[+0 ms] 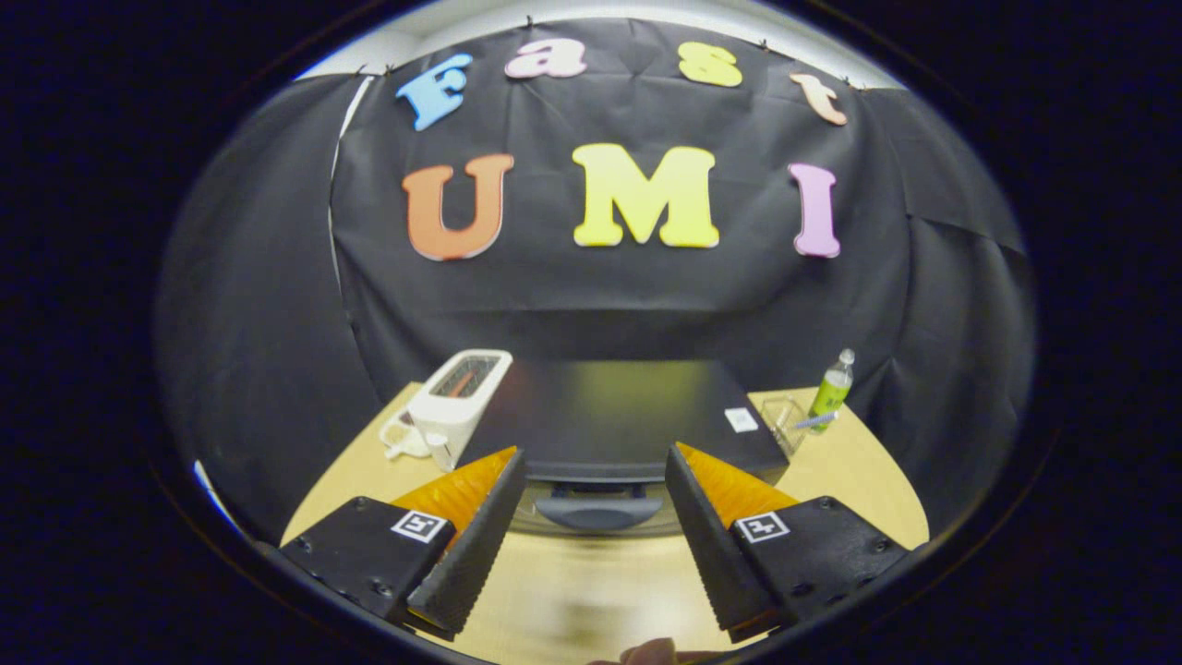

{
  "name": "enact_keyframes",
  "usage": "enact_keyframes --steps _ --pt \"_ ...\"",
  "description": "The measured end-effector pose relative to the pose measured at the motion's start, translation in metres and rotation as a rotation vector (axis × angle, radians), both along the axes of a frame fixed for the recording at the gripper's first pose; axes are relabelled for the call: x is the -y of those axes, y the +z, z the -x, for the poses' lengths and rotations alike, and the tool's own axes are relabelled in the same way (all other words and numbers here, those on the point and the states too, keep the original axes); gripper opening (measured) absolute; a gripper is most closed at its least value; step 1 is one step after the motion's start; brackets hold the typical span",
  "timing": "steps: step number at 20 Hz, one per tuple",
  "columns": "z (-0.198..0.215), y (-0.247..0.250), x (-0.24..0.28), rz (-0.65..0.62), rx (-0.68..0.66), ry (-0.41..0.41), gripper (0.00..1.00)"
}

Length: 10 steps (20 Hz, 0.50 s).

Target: Open the toaster oven, put the food inside, and close the toaster oven door.

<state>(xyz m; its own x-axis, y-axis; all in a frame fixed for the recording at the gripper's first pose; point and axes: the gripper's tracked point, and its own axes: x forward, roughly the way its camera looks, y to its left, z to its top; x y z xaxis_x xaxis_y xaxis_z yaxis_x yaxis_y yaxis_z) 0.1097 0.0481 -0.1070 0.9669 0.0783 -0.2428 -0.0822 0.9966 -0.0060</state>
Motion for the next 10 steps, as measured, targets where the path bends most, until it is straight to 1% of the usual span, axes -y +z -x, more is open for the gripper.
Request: enact_keyframes --steps 3,5,7,10 --pt "0.031 0.058 0.008 -0.019 0.092 -0.017 0.98" --pt "0.052 0.087 0.015 -0.015 0.141 -0.023 0.98" --pt "0.070 0.103 0.017 -0.020 0.170 -0.015 0.99" --pt "0.095 0.111 0.015 0.001 0.205 0.007 0.99"
